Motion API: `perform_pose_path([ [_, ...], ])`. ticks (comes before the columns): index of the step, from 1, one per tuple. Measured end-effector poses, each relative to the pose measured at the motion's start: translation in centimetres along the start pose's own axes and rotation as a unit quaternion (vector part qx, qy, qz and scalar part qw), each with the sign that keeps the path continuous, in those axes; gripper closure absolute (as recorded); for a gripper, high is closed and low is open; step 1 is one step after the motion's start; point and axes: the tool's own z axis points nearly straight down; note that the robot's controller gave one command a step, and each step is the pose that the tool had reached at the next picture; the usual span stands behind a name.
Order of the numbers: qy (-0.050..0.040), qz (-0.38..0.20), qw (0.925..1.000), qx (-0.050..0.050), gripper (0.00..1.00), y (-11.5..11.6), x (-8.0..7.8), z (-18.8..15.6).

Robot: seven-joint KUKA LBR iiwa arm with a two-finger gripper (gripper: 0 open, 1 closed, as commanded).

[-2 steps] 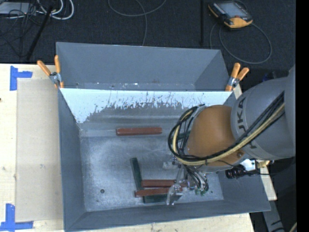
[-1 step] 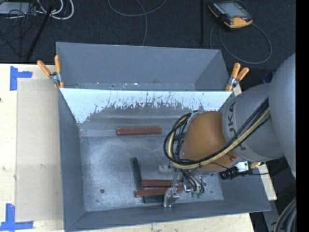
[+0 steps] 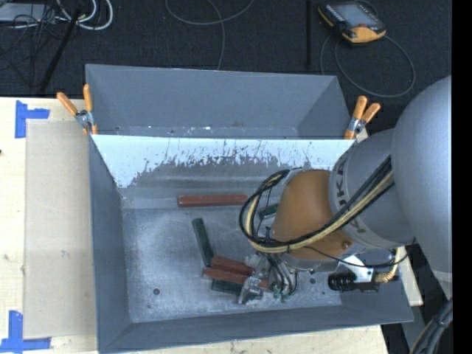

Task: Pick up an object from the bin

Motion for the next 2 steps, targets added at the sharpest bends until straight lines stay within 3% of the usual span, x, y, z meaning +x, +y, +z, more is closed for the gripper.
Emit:
perform_pose_path([
  [2,0.0000,0.000,1.0000,0.000,1.00,0.00,0.00,0.00],
])
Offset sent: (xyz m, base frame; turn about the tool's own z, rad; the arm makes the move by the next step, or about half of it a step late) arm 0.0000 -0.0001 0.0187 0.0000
